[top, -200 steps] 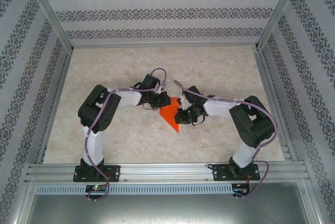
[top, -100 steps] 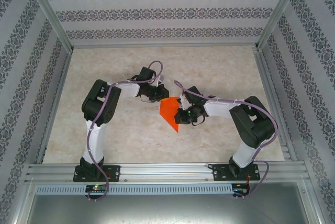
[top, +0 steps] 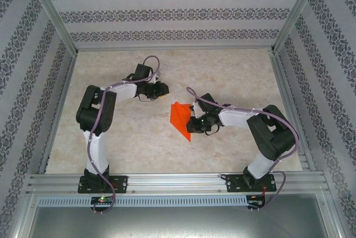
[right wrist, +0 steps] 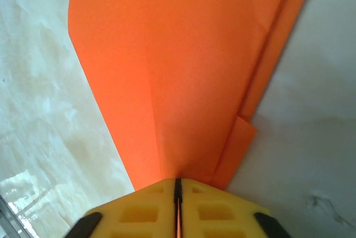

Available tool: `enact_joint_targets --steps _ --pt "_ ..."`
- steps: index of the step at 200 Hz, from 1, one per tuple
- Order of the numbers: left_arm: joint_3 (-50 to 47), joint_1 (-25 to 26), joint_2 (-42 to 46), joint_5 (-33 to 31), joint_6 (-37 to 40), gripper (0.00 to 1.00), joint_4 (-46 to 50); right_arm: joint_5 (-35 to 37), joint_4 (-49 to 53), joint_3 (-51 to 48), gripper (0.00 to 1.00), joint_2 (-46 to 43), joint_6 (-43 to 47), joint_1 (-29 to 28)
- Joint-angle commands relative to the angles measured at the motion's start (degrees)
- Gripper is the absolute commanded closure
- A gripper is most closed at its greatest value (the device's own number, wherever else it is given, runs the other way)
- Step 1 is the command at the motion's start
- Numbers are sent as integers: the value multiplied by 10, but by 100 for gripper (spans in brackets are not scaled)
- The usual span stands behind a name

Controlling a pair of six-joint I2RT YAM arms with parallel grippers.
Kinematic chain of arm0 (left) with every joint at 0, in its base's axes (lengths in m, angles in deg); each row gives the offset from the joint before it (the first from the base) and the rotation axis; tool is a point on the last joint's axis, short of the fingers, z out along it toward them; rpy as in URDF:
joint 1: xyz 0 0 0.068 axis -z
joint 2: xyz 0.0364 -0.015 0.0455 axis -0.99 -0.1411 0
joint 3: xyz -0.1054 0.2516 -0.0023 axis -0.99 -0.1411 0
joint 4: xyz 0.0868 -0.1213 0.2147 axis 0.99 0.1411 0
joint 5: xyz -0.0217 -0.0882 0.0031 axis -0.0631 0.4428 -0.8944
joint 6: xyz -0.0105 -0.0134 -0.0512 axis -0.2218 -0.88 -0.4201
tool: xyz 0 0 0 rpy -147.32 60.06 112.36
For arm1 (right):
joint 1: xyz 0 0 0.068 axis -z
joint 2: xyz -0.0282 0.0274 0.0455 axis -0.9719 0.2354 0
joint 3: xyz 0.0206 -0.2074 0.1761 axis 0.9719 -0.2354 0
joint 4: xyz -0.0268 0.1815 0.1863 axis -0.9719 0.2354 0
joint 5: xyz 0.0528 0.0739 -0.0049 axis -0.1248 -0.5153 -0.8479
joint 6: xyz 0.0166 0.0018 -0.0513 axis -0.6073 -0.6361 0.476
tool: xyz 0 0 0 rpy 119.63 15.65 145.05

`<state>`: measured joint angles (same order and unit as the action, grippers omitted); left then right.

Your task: Fold a paper plane with a square sheet of paper (fold left side to right side)

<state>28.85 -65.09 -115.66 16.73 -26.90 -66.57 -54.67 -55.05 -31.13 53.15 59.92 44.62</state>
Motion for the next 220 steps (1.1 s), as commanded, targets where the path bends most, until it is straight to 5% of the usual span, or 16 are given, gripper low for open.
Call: enact_joint_targets --steps 1,47,94,127,181,220 --pt "-59 6 73 2 -18 68 -35 39 -8 -4 76 -61 3 1" --pt "-194 51 144 0 -93 58 -127 44 -19 -3 46 -121 36 46" --pt "-215 102 126 -6 -135 49 -176 -49 -81 11 43 -44 18 53" --pt "-202 112 106 -20 -132 48 -165 -53 -94 28 52 -1 14 41" --pt "-188 118 96 -21 -132 46 -151 -46 -81 26 92 8 15 50" --pt "-169 128 83 -19 -133 45 -144 -46 -78 11 97 -10 19 62"
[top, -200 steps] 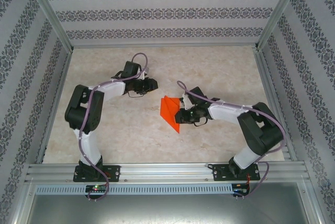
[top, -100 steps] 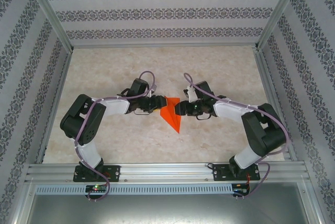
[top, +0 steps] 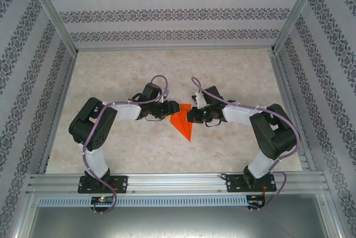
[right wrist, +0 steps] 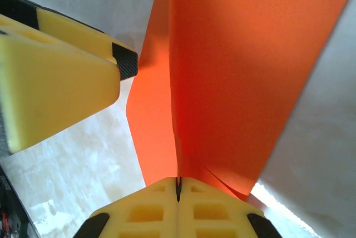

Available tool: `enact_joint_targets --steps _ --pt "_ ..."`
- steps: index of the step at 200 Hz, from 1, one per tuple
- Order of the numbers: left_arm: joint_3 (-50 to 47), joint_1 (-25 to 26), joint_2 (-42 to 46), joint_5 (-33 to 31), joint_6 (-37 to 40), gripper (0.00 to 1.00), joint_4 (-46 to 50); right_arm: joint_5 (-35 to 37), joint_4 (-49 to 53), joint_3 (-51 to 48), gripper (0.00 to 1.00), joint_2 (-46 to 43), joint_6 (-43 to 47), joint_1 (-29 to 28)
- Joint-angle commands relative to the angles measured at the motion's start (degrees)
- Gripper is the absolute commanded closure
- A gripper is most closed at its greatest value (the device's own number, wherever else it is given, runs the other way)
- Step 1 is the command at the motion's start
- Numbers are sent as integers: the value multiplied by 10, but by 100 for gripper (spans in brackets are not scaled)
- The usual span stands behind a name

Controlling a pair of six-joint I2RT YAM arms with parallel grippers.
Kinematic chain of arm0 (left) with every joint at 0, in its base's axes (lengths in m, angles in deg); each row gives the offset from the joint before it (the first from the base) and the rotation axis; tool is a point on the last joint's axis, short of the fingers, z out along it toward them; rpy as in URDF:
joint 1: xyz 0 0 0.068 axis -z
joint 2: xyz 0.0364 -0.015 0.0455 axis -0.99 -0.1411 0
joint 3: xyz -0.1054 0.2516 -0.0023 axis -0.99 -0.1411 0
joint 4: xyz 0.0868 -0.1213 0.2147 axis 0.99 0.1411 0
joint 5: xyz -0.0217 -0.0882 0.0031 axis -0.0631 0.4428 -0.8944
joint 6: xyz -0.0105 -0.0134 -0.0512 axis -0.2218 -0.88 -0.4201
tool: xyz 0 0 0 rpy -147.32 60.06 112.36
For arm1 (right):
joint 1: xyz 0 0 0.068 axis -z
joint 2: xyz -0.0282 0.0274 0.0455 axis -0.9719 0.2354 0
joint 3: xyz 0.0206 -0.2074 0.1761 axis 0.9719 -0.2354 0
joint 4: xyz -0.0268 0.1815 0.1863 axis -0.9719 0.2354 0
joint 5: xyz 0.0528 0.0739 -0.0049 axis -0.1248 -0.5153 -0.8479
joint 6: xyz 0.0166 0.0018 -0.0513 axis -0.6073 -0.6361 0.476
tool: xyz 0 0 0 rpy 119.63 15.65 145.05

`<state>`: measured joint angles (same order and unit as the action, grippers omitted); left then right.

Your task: Fold a paper plane with a square sheet of paper (fold left side to right side)

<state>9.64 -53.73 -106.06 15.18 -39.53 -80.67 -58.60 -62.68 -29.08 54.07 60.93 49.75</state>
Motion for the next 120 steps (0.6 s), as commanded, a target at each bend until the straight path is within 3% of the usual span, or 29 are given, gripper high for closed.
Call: enact_joint_targets --steps 1,97,120 --pt "24 14 -12 -3 -7 45 -3 -7 -1 -10 97 -20 9 11" --pt "86 23 -74 22 -6 43 2 -15 -4 -27 96 -30 10 23" --pt "100 23 -88 32 -6 46 -11 -16 -1 -26 91 -30 11 25"
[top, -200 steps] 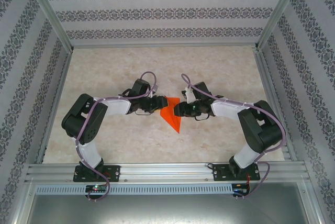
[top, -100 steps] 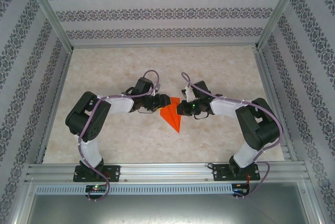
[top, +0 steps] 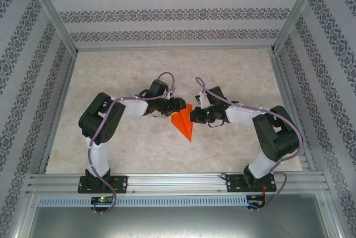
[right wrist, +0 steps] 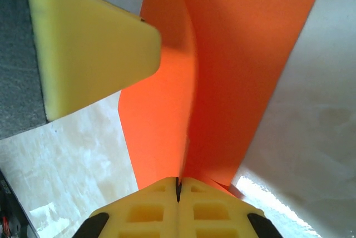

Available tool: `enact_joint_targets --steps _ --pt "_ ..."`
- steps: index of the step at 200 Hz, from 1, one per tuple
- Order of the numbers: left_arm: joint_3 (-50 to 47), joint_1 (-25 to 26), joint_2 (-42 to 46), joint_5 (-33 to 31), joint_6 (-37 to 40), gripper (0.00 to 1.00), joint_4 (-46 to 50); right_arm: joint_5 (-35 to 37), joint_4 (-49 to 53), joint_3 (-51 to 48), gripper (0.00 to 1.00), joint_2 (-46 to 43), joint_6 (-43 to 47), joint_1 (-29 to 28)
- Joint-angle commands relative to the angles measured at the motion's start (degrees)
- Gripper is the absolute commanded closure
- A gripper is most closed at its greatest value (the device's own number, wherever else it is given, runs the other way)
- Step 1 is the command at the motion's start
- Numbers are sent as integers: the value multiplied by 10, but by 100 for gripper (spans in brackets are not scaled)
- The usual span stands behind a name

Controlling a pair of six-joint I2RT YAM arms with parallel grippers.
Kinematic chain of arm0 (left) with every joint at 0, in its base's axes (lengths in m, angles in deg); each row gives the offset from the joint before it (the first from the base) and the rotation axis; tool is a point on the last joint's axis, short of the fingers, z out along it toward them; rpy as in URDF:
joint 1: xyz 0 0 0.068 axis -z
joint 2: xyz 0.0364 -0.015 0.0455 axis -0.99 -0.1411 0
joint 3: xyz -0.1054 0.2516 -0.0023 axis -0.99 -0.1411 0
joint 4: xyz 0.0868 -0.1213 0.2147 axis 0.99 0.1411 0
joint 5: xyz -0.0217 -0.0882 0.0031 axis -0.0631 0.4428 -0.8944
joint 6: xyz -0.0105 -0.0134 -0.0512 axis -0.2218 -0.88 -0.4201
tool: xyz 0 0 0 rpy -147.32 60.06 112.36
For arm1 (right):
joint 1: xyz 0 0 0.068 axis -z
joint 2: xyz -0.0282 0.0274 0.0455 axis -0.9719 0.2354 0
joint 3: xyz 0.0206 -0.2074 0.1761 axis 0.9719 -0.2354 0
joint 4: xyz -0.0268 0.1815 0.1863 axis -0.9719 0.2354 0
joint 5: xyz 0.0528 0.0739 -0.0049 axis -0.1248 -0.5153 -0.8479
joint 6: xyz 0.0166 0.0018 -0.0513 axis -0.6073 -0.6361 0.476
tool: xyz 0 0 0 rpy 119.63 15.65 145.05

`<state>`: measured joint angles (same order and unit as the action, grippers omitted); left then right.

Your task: Fold a paper plane with a square sheet of paper (fold left side to right side)

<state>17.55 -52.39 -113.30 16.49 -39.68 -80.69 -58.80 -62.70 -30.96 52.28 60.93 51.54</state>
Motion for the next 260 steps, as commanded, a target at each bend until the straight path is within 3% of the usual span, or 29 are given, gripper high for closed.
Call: enact_joint_targets --steps 1,40,89,107,129,141,195,260 --pt "21 9 -16 20 -4 46 -12 -14 -1 -8 91 -13 11 7" --pt "37 9 -22 23 7 68 -27 -4 14 -21 76 -56 16 27" --pt "42 9 -2 24 20 85 -31 -28 24 -62 50 -133 22 82" --pt "45 9 17 21 31 91 -26 -69 -9 -89 37 -162 0 114" --pt "58 6 49 12 46 95 -3 -128 -69 -123 12 -198 -46 149" --pt "72 2 68 6 59 96 22 -156 -87 -130 3 -206 -65 161" --pt "132 -21 150 -12 73 94 77 -277 -209 -140 2 -218 -174 171" --pt "171 -23 183 15 23 93 31 -322 -395 -153 2 -198 -288 128"
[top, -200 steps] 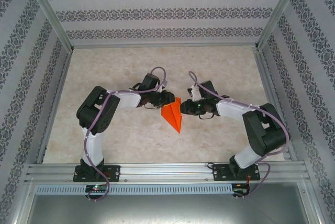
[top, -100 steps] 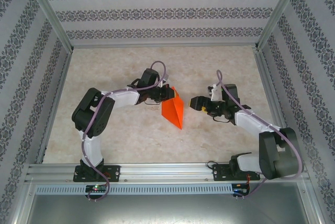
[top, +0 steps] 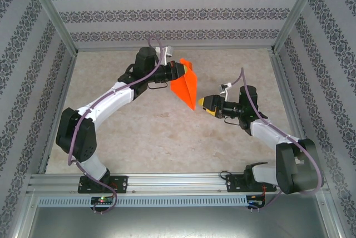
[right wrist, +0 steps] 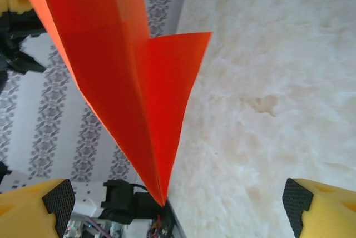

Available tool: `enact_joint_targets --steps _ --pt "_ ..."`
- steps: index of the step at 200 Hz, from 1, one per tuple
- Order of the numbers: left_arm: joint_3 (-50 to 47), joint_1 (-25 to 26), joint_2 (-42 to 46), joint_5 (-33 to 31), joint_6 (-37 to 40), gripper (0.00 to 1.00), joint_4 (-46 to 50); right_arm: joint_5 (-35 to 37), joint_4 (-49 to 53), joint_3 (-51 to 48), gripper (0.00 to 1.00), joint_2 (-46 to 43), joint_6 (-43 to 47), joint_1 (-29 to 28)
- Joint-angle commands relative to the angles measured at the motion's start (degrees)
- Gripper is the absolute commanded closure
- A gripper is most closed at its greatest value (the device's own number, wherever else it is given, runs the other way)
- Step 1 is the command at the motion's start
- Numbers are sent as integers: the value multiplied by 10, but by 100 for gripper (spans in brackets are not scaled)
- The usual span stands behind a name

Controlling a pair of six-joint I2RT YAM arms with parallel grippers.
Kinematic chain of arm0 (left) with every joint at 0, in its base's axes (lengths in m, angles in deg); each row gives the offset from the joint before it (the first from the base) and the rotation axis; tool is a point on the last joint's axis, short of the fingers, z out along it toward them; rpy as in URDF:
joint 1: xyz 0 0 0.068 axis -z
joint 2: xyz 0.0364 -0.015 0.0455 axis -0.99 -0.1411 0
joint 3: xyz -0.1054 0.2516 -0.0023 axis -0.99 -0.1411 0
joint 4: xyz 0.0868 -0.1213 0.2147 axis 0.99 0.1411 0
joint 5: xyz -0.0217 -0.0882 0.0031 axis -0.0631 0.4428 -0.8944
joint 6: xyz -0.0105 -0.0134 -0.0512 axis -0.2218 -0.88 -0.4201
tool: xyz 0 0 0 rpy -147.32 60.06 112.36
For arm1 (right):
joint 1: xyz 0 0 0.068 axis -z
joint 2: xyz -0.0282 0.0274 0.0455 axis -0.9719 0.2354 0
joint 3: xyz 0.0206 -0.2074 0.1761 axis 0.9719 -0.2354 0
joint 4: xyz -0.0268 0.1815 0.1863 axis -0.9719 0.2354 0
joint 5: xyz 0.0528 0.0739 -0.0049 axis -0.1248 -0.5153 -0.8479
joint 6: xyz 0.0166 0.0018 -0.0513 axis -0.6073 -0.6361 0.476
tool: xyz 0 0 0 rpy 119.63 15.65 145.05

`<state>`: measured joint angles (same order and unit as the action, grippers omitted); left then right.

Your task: Fold a paper plane with a square sheet of paper (fold left side to right side)

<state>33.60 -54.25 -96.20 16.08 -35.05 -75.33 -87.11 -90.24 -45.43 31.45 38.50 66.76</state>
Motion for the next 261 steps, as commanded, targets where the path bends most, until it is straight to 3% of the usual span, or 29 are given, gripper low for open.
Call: enact_joint_targets --steps 1,48,111,145,215,239,261 --pt "11 -5 12 20 -25 93 -23 -39 -124 -8 2 10 -67 -26" --pt "-8 -4 20 38 -60 93 -65 -24 -199 24 7 36 -118 -66" --pt "-28 -4 22 53 -95 92 -109 -25 -233 46 41 44 -154 -71" --pt "-37 -5 25 51 -96 92 -112 -20 -217 47 53 35 -146 -62" --pt "-40 -5 30 51 -88 88 -103 -6 -60 58 74 1 -43 -52" --pt "-40 -5 32 46 -74 78 -85 5 28 70 79 -16 15 -52" --pt "-43 -5 44 29 -42 60 -44 30 131 87 84 -31 85 -51"
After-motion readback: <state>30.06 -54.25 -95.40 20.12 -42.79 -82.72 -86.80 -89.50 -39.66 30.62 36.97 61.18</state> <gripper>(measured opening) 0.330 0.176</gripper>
